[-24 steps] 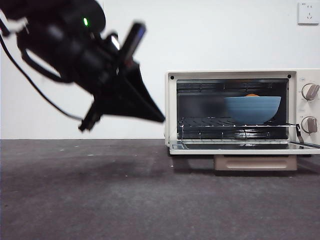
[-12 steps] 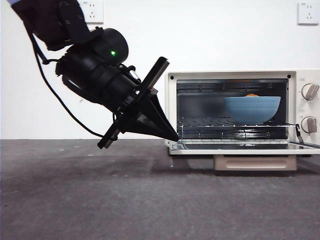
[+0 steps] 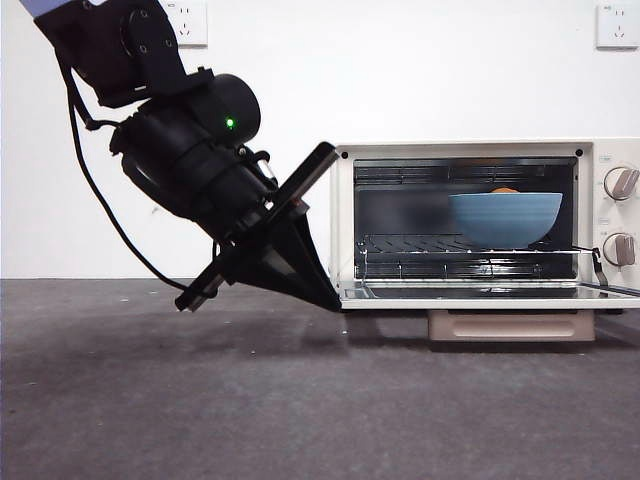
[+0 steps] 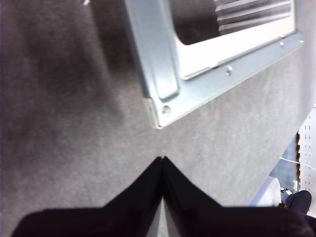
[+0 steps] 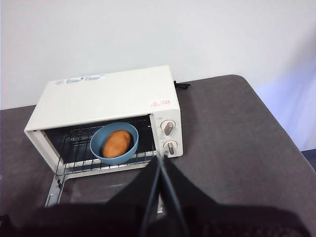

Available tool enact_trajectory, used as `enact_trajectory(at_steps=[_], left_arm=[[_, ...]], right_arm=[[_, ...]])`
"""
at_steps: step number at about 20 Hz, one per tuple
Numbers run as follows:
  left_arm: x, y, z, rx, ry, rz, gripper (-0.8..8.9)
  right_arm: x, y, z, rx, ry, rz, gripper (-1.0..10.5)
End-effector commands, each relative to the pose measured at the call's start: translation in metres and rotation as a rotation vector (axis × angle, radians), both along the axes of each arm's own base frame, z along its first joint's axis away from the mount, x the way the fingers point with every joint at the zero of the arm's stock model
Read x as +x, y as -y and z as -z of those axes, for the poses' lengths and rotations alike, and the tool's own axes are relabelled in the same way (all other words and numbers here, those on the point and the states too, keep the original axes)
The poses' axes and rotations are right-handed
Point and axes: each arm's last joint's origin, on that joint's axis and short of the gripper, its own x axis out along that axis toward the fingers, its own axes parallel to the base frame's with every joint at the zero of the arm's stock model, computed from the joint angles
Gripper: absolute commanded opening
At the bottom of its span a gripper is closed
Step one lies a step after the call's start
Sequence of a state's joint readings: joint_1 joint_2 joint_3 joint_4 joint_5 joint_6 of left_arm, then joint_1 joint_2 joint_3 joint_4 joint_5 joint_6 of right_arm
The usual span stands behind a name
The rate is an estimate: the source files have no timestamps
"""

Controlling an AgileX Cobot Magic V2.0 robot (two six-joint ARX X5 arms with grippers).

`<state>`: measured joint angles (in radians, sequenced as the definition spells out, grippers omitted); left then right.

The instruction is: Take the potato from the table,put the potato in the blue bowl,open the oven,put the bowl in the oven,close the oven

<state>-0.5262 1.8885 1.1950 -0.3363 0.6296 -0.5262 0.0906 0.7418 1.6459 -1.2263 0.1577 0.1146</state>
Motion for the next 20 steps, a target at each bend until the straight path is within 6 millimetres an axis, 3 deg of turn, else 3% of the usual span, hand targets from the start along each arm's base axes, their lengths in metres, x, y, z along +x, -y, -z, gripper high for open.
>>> enact_trajectory(at_steps=[1,8,20], left_arm=[[0.002,0.0,0.013,0.016,-0.047,-0.021,-0.06],[0.006,0.003,0.026,0.008,-0.106,-0.07,-0.06],[0.014,0.007,0.024,-0.053,-0.126,-0.163,-0.06]], right_arm=[[0.0,0.0,-0.001,-0.003,0.007,0.0,-0.1],[-0.001,0.0,0.0,-0.003,-0.004,-0.003,-0.1],[-0.001,0.0,0.001,-0.004,-0.014,-0.003,-0.1]])
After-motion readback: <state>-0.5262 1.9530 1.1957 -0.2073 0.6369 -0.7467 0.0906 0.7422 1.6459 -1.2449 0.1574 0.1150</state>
